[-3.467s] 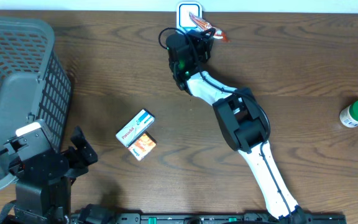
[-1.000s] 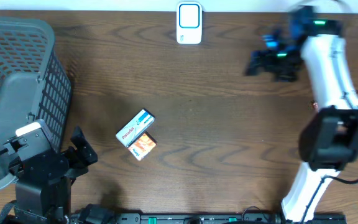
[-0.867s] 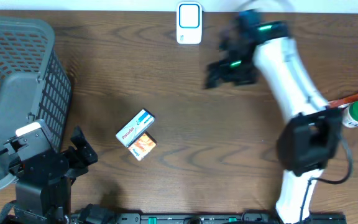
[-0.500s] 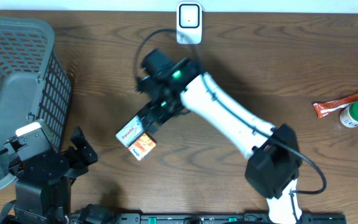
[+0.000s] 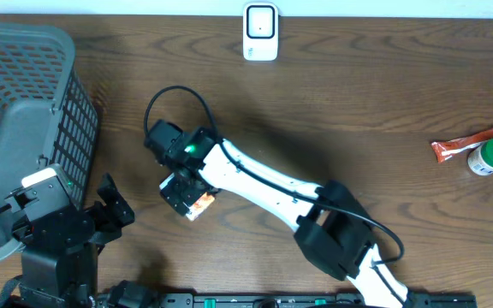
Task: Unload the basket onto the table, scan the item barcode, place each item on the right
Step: 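Reach the right gripper to the orange Kleenex pack and grasp it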
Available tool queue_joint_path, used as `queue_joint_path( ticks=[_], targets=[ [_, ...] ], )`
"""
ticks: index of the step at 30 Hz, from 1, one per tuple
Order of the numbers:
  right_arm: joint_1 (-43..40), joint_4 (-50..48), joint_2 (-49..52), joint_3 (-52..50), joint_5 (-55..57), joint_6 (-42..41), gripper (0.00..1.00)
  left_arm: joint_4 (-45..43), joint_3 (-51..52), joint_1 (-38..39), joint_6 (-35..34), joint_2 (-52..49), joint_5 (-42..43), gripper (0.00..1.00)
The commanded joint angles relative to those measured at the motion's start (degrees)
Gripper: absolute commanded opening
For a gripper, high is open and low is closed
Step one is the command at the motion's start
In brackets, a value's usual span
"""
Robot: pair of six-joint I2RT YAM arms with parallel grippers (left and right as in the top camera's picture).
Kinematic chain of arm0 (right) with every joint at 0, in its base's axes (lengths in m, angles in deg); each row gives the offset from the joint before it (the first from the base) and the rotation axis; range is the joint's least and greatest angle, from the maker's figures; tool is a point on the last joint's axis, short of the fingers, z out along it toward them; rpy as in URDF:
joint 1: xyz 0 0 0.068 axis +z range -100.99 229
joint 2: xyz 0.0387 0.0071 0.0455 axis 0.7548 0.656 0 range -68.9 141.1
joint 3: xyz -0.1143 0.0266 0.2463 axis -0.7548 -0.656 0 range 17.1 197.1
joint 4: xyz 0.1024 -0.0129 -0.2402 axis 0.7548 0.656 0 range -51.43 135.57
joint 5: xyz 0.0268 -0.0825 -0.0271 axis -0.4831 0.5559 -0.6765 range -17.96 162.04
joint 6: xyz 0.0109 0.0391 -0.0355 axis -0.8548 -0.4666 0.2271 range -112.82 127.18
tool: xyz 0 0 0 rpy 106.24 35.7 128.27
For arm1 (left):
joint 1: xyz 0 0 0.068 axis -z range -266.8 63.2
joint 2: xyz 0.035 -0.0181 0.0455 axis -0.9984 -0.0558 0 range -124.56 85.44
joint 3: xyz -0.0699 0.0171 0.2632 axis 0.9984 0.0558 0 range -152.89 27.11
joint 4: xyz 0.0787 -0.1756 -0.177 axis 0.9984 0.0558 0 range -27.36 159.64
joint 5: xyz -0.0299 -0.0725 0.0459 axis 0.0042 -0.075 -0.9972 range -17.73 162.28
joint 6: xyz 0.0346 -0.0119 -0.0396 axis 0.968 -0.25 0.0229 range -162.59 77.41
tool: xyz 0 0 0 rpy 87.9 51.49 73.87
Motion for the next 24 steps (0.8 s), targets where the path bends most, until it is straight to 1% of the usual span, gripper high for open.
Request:
queue_joint_path(
  ticks=[1,12,24],
  targets=[
    [0.7,-1.7,1.7,-0.2,1.2,-4.7,0.99,0.1,-0.7,0.1,0.3,0.0,-0.3,0.98],
    [1.2,-3.1,4.4,-0.2,1.2,-5.8,0.99,0.1,-0.7,0.1,0.3,0.0,-0.3,0.98],
    [1.9,-2.6,8.8,-0.2,1.2,-5.8,0.99,0.1,-0.7,0.1,0.3,0.0,-0.3,0.98]
  ],
)
